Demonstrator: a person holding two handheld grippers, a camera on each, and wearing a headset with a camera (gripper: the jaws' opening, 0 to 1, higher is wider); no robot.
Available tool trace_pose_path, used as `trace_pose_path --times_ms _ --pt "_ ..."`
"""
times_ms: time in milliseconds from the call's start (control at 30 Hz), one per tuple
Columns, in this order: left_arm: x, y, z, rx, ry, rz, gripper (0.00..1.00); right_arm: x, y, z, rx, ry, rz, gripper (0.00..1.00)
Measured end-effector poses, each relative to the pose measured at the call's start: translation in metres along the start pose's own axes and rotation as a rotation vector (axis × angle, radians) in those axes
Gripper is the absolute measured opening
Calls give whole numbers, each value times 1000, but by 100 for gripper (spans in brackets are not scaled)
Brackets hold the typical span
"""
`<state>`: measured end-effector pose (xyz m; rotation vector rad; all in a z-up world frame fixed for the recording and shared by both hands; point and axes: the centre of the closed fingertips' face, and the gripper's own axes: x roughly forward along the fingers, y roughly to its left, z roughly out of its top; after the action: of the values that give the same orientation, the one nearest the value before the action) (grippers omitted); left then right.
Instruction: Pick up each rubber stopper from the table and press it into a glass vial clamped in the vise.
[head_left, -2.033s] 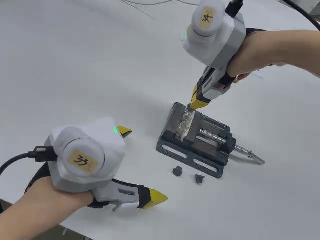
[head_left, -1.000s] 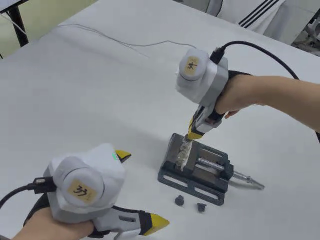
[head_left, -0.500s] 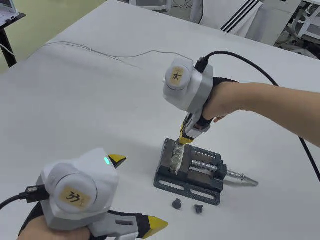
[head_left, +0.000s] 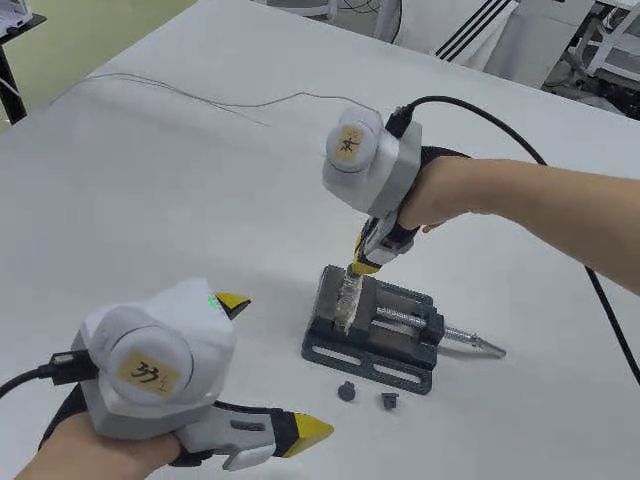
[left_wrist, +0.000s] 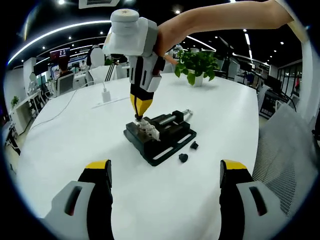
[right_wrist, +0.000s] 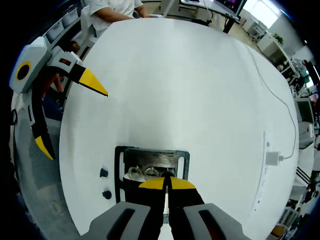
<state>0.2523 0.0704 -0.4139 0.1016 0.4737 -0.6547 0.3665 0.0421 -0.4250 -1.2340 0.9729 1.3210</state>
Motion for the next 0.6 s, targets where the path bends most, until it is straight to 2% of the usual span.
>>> trace_pose_path --times_ms 133,367,433,467,500,600 --pt "-2 -1 1 1 -4 4 88 -1 1 0 -46 -47 -28 0" --pt "-3 -3 1 11 -2 2 88 0 -3 -1 -5 -105 -41 0" --pt "-3 -3 1 16 -1 1 88 0 -9 -2 10 -130 -66 1" --pt "-3 -3 1 17 0 1 88 0 -19 0 8 -145 -106 5" --pt "-3 -2 1 19 1 0 88 -1 -23 -3 11 -144 -121 11" --pt "-3 -3 2 24 3 -5 88 0 -21 -11 35 -141 -103 21"
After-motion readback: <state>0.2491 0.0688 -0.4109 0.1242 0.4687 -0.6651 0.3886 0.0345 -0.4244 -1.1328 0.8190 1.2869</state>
